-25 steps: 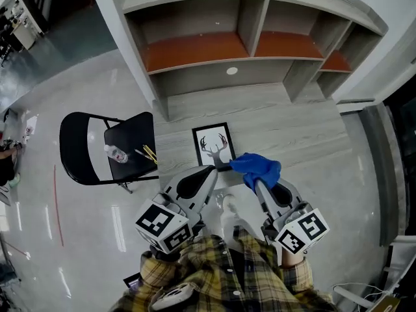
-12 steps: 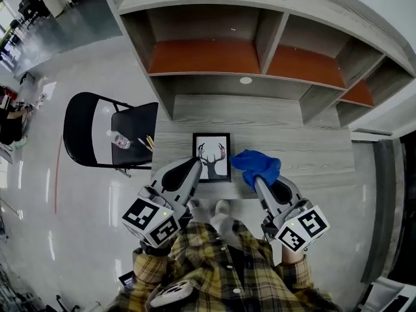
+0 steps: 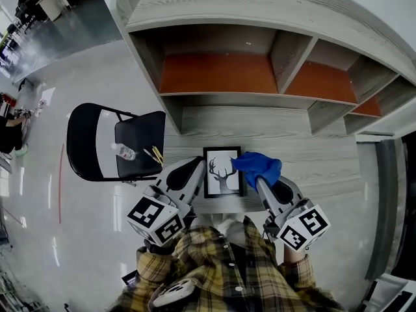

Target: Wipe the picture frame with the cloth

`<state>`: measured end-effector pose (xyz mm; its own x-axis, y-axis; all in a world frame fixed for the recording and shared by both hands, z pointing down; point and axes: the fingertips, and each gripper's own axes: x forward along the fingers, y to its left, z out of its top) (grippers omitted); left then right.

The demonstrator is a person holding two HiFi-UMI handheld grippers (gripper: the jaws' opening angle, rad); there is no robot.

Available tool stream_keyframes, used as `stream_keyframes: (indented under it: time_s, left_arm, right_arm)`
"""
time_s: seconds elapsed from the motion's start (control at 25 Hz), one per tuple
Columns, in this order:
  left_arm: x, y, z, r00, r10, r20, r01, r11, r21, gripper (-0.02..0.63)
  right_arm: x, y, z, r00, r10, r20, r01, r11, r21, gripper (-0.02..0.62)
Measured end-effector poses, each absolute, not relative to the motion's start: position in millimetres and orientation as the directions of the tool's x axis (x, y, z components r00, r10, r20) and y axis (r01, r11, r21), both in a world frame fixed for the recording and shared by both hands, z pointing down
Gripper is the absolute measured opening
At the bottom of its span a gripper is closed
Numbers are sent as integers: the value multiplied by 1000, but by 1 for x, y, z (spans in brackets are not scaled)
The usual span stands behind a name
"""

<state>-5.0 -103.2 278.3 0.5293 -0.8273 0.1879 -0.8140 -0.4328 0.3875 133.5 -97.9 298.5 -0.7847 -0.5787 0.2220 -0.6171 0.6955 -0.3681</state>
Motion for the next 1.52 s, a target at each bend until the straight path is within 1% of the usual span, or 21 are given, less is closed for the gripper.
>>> stream_keyframes:
  time_s: [0.28,0.56,0.72,0.88,0.96,1.08,1.16,1.28,1.52]
  left_arm:
    - [-28,-144,299,634,-739,228,-755,-527,390,6]
    - [-34,-169,367,688,-622,374,-725,-578,374,6]
    - [-27,-177,418,689,-543,480,-719,-597,357,8]
    - [-21,-186,470,681,-464,567,-710,-607,357,9]
    - [-21,-189,496,666,-430,609,-713,-607,351,22]
    - [-21,-191,530,650,-369,665,-706,-617,348,83]
    - [-21,-192,549,640,-322,698,-692,-636,341,103]
    - [-23,-191,567,632,-287,720,-690,-631,355,117]
    - [-18,-194,595,625,-244,741,-681,-634,366,120]
  right_arm:
    - [109,-123,306,-697,-670,257,-712,603,-360,52]
    - [95,-135,329,-631,-715,301,-769,524,-365,52]
    - [92,-134,347,-628,-703,332,-771,509,-383,52]
    - [89,-137,362,-639,-686,348,-765,523,-375,52]
    - [89,-137,370,-642,-679,357,-764,526,-374,52]
    - [89,-137,384,-640,-674,369,-765,515,-387,52]
    - [91,-135,394,-637,-670,380,-767,503,-400,52]
    - [92,-126,407,-635,-659,403,-768,484,-419,52]
    - [93,-112,427,-628,-649,429,-773,459,-437,52]
